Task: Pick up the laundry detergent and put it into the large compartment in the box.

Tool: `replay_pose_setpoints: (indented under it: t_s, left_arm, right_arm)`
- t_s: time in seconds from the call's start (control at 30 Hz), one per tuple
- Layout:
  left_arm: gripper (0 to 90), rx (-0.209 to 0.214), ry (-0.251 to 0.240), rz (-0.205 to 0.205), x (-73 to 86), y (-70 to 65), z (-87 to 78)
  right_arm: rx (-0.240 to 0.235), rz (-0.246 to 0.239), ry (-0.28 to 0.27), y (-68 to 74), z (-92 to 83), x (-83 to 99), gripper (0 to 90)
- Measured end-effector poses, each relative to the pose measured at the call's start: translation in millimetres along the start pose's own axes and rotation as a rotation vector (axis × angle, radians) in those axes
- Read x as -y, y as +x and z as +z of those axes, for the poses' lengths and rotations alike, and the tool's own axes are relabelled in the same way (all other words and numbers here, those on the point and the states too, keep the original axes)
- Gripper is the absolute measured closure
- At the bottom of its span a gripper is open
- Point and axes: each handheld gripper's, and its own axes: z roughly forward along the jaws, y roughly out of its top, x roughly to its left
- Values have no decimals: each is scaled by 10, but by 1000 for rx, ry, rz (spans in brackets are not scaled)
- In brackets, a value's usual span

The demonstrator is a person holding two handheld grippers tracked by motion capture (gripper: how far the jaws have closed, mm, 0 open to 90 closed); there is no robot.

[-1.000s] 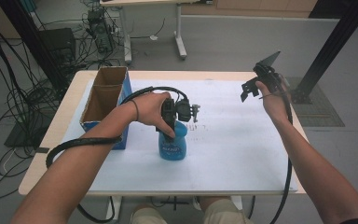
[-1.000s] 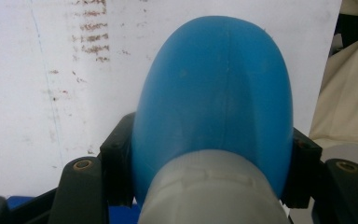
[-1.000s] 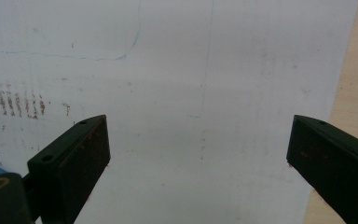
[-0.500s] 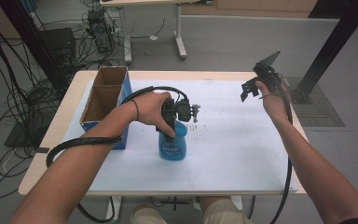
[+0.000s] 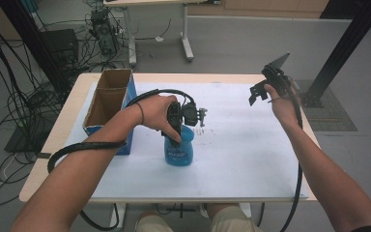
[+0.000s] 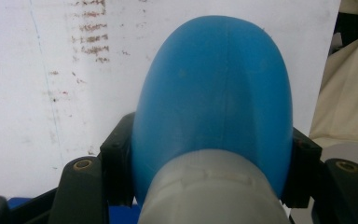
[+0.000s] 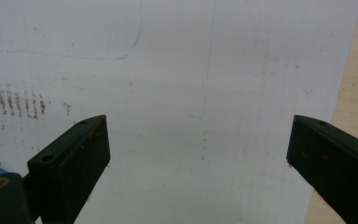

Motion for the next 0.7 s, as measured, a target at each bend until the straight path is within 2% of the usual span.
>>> replay_pose_setpoints:
  t_s: [0.23, 0.7]
  left_arm:
    - [370, -3, -6, -4, 11, -9, 5]
    - [372, 1, 14, 2, -35, -3, 0]
  right_arm:
    - [2, 0, -1, 0, 2, 1, 58]
    - [1, 2, -3, -14, -5, 8, 58]
